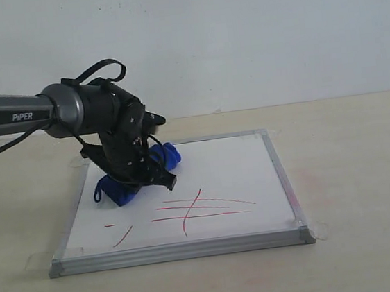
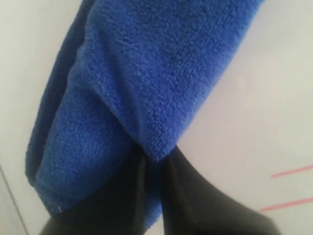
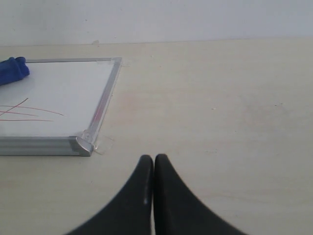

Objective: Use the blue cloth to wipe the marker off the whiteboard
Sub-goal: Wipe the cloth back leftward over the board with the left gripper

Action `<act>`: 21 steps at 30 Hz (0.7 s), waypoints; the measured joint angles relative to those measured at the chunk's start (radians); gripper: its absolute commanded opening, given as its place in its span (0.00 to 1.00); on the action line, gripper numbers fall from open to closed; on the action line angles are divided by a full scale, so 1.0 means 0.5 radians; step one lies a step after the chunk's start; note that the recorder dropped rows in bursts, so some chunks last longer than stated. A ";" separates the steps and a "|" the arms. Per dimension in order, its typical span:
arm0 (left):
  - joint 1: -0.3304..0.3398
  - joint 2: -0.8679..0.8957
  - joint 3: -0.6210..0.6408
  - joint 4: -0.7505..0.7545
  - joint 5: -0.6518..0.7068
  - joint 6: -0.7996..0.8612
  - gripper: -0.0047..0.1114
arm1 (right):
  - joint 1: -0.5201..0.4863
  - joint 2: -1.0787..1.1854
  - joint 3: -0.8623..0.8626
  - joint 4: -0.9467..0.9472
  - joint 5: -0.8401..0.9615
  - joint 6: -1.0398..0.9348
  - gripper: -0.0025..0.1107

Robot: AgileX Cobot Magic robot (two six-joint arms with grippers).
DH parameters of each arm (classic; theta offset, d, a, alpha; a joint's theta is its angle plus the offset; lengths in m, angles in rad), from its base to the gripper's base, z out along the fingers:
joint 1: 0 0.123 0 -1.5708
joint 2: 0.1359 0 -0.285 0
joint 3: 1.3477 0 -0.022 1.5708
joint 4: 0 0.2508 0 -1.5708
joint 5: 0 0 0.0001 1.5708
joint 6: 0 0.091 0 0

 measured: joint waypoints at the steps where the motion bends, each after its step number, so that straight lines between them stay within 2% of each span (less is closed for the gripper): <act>1: -0.016 0.001 0.000 0.019 -0.003 0.013 0.07 | 0.000 0.000 0.000 0.000 0.000 0.000 0.02; 8: -0.016 0.037 -0.045 0.311 0.097 -0.119 0.07 | 0.000 0.000 0.000 0.000 0.000 0.000 0.02; 11: 0.025 0.040 -0.069 0.157 0.101 -0.123 0.07 | 0.000 0.000 0.000 0.000 0.000 0.000 0.02; 16: -0.007 0.032 -0.085 -0.179 0.065 0.150 0.07 | 0.000 0.000 0.000 0.000 0.000 0.000 0.02; 19: -0.066 0.032 -0.085 -0.113 0.047 0.218 0.07 | 0.000 0.000 0.000 0.000 0.000 0.000 0.02; 21: -0.070 0.032 -0.085 -0.007 0.047 0.138 0.07 | 0.000 0.000 0.000 0.000 0.000 0.000 0.02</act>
